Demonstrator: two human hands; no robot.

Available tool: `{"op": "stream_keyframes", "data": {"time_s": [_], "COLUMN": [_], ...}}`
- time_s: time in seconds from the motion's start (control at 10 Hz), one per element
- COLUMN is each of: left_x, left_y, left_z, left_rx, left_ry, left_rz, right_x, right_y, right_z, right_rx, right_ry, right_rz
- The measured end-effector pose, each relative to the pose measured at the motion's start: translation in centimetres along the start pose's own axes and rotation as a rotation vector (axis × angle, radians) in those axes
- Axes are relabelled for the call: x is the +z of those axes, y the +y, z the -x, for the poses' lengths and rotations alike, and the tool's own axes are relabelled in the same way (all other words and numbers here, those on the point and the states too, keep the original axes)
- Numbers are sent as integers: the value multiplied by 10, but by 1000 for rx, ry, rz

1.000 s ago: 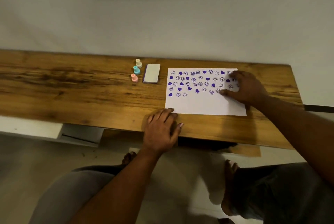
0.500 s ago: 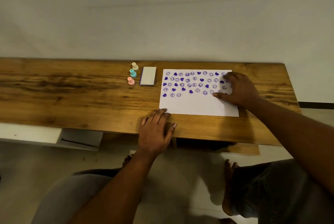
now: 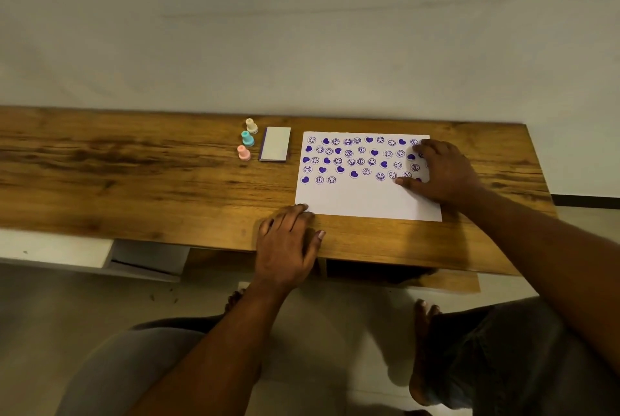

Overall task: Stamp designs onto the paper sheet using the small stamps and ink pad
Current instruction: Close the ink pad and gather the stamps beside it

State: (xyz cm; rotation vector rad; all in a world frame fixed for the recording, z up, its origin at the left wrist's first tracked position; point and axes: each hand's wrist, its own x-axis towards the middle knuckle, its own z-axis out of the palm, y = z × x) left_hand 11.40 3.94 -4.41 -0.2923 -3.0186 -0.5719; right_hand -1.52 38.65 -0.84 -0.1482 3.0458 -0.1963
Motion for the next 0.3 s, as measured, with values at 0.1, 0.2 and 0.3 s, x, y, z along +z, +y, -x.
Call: {"op": "stream_keyframes", "data": {"time_s": [0.1, 0.2, 0.3], "left_x": [-2, -7, -10], "left_y": [5, 13, 24], "left_z": [-3, -12, -22], "left_rx": [18, 36, 33], "left_ry": [38, 88, 106], "left_rz": [4, 25, 68], "right_x": [-5, -10, -9], "right_y": [-8, -9, -18], "right_z": [7, 9, 16], "right_rx": [26, 50, 48], "right_ry": [33, 206, 307], "right_rz": [-96, -156, -216]}}
